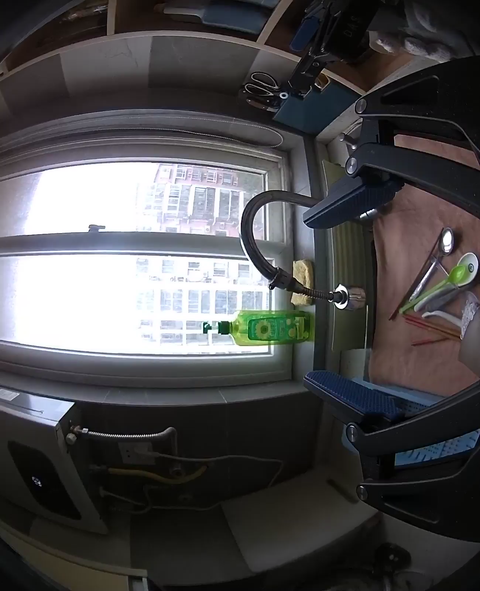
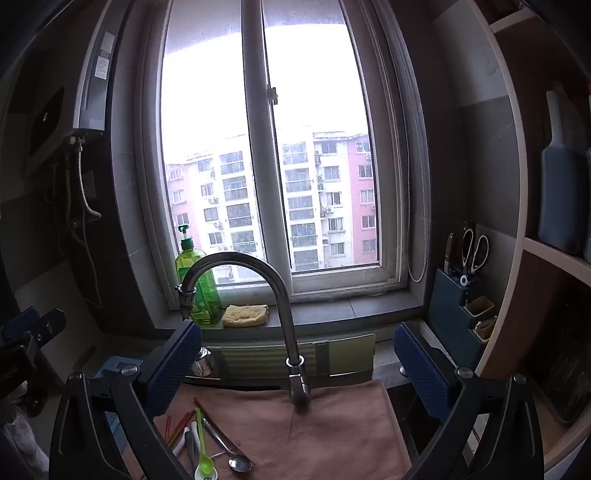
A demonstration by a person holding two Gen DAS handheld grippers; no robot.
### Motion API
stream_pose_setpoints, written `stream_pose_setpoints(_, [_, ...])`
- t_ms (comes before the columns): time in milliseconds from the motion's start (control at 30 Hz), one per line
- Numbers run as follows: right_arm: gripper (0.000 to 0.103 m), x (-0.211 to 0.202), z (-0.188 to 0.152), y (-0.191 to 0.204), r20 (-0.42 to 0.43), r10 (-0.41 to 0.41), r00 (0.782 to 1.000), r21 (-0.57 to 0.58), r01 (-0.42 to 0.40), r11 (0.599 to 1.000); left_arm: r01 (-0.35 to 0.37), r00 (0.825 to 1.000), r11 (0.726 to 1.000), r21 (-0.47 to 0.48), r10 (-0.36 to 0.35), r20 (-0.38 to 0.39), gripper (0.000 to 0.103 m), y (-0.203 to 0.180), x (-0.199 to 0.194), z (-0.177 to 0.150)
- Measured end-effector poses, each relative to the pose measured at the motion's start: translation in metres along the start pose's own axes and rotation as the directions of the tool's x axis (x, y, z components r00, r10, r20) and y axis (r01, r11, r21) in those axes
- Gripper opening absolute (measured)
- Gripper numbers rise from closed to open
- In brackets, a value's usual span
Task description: Organize utensils
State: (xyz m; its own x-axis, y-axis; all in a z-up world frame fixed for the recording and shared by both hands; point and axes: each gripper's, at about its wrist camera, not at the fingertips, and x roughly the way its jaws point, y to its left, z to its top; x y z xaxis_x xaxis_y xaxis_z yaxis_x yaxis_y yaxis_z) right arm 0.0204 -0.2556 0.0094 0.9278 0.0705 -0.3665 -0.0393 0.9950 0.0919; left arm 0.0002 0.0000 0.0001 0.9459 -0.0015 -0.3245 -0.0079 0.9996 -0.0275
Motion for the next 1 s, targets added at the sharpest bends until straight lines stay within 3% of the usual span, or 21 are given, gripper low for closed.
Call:
stream_pose_setpoints(533, [0.102,0.002,0.001,0.003,0.004,-0.033,0.999,-0.017,0.033,0.999,0.018,1.000,1.000,-0.015,-0.018,-0.003,0.079,-0.003,0.004,-0.013])
stream_pose_setpoints(1000, [0.102,0.005,0.003,0.004,0.010,-0.038,0.999,-0.011,0.038,0.999,0.020,1.000,1.000,-0.017,-0.021,-0.014,0.079,-0.005,0.009,-0.005])
